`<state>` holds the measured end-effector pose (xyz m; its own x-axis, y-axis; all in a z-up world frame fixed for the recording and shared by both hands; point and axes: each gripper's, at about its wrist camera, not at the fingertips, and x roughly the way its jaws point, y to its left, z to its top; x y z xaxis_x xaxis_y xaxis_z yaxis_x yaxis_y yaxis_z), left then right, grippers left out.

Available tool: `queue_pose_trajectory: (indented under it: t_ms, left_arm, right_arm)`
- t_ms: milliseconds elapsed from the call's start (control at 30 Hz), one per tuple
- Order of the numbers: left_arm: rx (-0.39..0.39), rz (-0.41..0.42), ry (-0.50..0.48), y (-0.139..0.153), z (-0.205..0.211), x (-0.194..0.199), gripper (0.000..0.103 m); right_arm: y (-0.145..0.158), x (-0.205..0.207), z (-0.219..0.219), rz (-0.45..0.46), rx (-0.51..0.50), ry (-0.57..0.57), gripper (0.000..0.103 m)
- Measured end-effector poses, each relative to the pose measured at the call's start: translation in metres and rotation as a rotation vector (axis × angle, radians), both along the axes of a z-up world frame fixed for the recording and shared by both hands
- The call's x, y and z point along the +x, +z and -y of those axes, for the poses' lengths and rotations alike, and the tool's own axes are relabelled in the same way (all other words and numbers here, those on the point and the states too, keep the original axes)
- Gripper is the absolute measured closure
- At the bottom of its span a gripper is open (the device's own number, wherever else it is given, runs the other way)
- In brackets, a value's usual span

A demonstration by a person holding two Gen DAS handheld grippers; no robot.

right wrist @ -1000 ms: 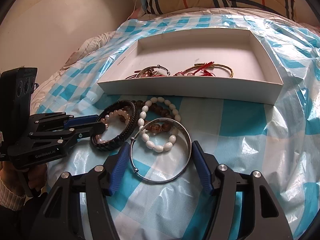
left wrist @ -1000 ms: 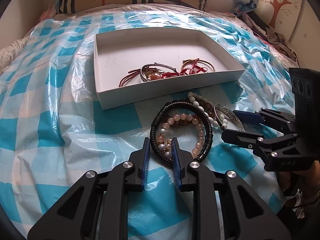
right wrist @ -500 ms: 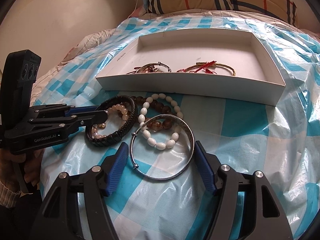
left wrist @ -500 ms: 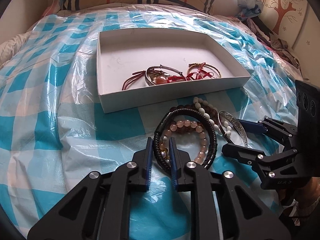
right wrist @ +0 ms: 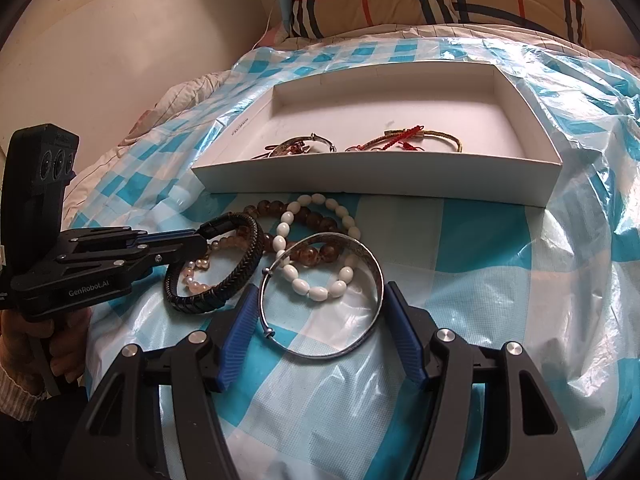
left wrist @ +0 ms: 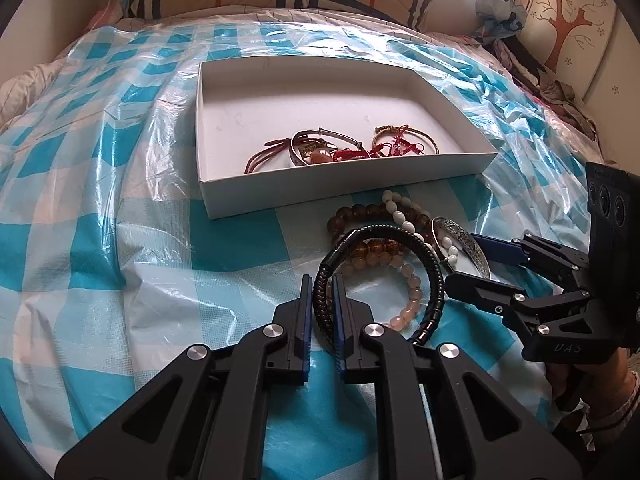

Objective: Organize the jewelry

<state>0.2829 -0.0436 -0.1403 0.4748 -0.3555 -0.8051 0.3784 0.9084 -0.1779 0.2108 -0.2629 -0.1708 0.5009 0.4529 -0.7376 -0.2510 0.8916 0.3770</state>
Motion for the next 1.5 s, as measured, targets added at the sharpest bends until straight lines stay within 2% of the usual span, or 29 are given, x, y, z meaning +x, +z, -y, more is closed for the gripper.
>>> queue_pose_trajectory:
  t_ms: [633,1000,1500]
  left_arm:
    - [0.056,0.016,0.002,0.0001,0.0065,-0.0019,0.091]
    - [0.063,0.014,0.006,-0.0009,0.005,-0.001,0.086]
    - [0.068,0.019,0.004,-0.0006,0.0055,-0.0012,0.086]
  right_arm:
    - [0.0,0.0008,-0.0006,0.001,0.001,0.0,0.041]
    - [-0.0008,0.0005,-0.0022,0.004,0.009,0.006,0.037]
    - [0.0007,-0.0009,0.0002,0.014,0.01,-0.003,0.038]
